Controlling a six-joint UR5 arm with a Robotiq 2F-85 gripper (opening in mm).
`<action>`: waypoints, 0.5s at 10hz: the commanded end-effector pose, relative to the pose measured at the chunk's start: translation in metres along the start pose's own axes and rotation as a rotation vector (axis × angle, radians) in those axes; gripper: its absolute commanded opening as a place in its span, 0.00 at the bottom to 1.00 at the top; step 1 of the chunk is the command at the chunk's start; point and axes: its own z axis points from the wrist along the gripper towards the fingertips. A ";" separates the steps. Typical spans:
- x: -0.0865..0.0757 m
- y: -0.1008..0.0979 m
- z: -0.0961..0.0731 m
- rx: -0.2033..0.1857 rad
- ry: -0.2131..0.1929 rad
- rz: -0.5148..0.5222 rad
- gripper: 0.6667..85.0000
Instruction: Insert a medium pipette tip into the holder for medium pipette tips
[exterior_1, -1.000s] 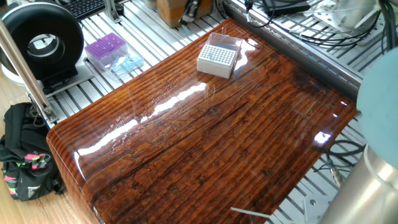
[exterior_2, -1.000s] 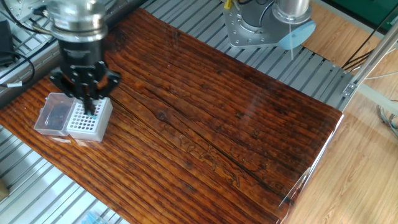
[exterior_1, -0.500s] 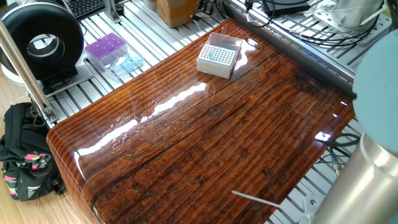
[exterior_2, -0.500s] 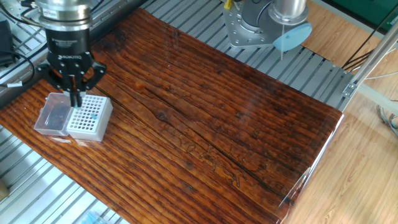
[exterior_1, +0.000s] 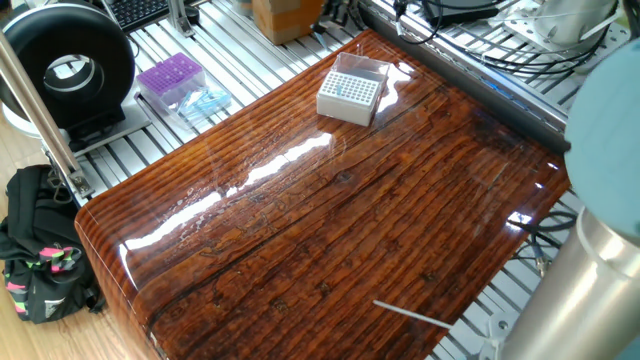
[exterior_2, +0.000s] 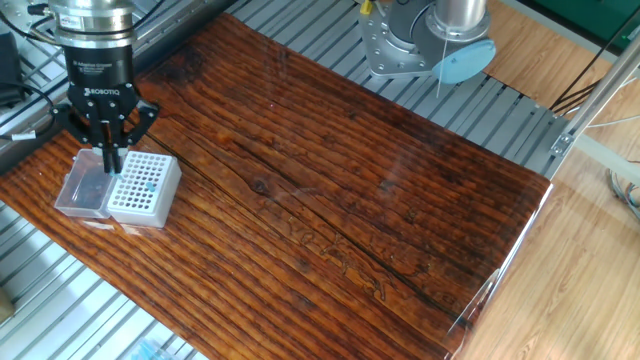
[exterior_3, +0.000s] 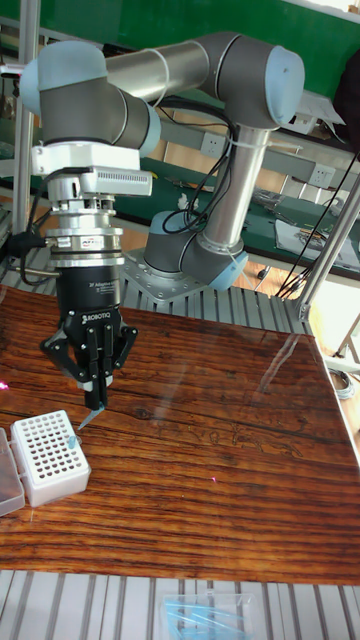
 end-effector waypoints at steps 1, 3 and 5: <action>0.004 -0.014 0.001 0.035 0.008 0.080 0.00; 0.014 -0.008 0.000 0.018 0.050 0.243 0.01; 0.029 -0.014 0.000 0.060 0.105 0.358 0.01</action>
